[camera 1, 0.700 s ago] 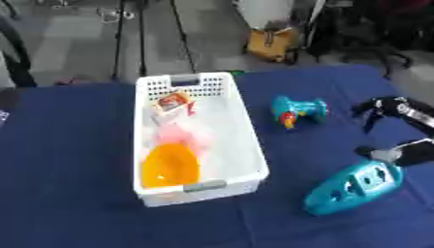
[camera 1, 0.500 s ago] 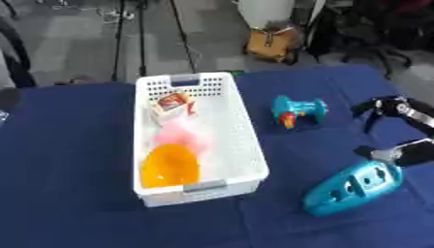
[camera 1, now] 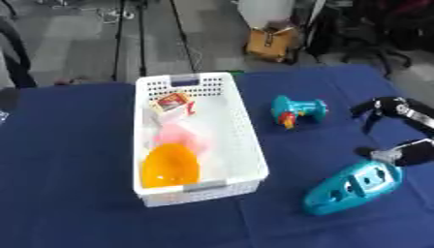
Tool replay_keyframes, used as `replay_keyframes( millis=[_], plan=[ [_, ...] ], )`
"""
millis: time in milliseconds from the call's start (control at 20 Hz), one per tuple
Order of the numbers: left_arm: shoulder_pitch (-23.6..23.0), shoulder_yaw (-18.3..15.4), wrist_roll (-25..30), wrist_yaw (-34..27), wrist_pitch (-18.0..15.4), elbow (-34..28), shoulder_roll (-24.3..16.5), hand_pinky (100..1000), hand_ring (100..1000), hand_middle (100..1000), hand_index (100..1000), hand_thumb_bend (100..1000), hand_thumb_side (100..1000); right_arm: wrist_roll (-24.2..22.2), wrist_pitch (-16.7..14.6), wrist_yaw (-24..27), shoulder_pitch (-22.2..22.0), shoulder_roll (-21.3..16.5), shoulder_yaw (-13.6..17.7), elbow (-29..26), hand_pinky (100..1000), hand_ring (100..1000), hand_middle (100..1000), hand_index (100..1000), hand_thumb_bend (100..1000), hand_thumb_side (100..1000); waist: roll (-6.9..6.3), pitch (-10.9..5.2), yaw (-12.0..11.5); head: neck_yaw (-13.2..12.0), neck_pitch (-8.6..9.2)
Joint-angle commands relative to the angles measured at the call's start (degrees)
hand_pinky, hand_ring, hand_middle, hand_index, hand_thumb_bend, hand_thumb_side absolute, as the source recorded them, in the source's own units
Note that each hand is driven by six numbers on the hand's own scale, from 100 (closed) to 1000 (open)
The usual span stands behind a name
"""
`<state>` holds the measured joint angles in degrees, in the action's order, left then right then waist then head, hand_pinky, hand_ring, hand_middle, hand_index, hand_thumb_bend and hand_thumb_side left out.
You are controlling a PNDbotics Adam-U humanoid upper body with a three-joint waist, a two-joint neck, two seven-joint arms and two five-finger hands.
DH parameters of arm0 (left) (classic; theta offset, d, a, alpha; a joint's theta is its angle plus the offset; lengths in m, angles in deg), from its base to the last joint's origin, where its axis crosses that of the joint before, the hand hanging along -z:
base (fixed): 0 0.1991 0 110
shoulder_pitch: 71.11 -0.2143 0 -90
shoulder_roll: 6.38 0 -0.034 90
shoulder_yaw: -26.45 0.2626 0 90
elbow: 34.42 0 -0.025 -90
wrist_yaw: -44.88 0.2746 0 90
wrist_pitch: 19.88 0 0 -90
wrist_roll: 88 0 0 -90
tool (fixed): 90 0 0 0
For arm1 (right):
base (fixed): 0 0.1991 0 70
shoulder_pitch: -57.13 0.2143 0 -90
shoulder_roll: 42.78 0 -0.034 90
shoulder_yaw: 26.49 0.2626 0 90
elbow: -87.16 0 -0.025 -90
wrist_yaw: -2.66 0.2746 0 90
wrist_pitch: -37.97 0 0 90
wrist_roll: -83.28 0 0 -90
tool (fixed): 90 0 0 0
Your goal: Pick up objects on the table and place them in the box.
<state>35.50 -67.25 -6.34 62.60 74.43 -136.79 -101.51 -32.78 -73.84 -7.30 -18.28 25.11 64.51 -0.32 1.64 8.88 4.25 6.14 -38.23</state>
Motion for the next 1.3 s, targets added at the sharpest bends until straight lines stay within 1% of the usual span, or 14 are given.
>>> replay_keyframes(
  millis=[50, 200, 250, 350, 600, 650, 800, 850, 1050, 1300],
  plan=[
    [0.40, -0.01, 0.21, 0.25, -0.05, -0.98, -1.63, 506, 667, 734, 830, 725, 723, -0.27, -0.15, 0.25, 0.60, -2.59, 0.19, -0.83, 684, 570, 724, 858, 463, 256, 0.04, -0.93, -0.06, 0.01, 0.21],
    [0.33, -0.01, 0.27, 0.26, -0.06, -0.97, -1.69, 506, 667, 734, 830, 725, 723, -0.55, -0.28, 0.09, 0.92, -2.94, -0.17, -0.76, 685, 572, 725, 858, 465, 256, 0.04, -0.93, -0.02, -0.01, 0.07],
    [0.32, 0.03, 0.31, 0.27, -0.06, -0.95, -1.75, 506, 668, 734, 830, 725, 723, -0.82, -0.37, -0.18, 1.10, -3.37, -0.44, -0.74, 695, 595, 734, 848, 493, 278, 0.11, -0.97, 0.00, 0.09, -0.03],
    [0.31, 0.09, 0.37, 0.29, -0.06, -0.90, -1.79, 506, 668, 734, 830, 724, 724, -1.26, -0.69, -1.51, 1.45, -4.22, -0.96, -0.70, 697, 600, 736, 846, 495, 278, 0.15, -1.01, -0.01, 0.14, -0.11],
    [0.30, 0.25, 0.66, 0.31, -0.02, -0.69, -1.80, 507, 670, 737, 831, 720, 730, -2.51, -2.13, -4.74, 2.21, -4.90, -2.97, -0.48, 707, 624, 744, 841, 502, 278, 0.16, -0.94, -0.04, 0.21, -0.35],
    [0.32, 0.29, 0.74, 0.32, -0.03, -0.68, -1.81, 507, 671, 737, 832, 718, 732, -2.83, -2.42, -5.31, 2.33, -5.06, -3.37, -0.44, 717, 656, 753, 836, 506, 277, 0.18, -0.92, -0.07, 0.25, -0.39],
    [0.38, 0.40, 0.87, 0.33, -0.07, -0.65, -1.80, 507, 671, 737, 832, 719, 733, -4.44, -3.49, -7.80, 2.90, -5.47, -4.91, -0.31, 722, 679, 758, 834, 506, 277, 0.20, -0.88, -0.18, 0.36, -0.43],
    [0.39, 0.44, 0.91, 0.32, -0.08, -0.65, -1.80, 507, 672, 738, 832, 718, 734, -4.90, -3.90, -8.91, 3.13, -5.57, -5.34, -0.18, 730, 711, 766, 830, 508, 275, 0.22, -0.88, -0.22, 0.42, -0.44],
    [0.39, 0.55, 1.03, 0.27, -0.14, -0.63, -1.77, 508, 672, 738, 832, 716, 733, -5.52, -5.58, -13.35, 4.12, -5.48, -7.01, 1.99, 735, 737, 773, 826, 508, 275, 0.30, -0.90, -0.39, 0.61, -0.37],
    [0.44, 0.59, 1.09, 0.23, -0.18, -0.65, -1.78, 508, 672, 738, 832, 715, 734, -5.63, -7.12, -15.99, 5.21, -4.77, -8.42, 4.98, 739, 752, 776, 825, 509, 276, 0.30, -0.93, -0.53, 0.68, -0.27]
  ],
)
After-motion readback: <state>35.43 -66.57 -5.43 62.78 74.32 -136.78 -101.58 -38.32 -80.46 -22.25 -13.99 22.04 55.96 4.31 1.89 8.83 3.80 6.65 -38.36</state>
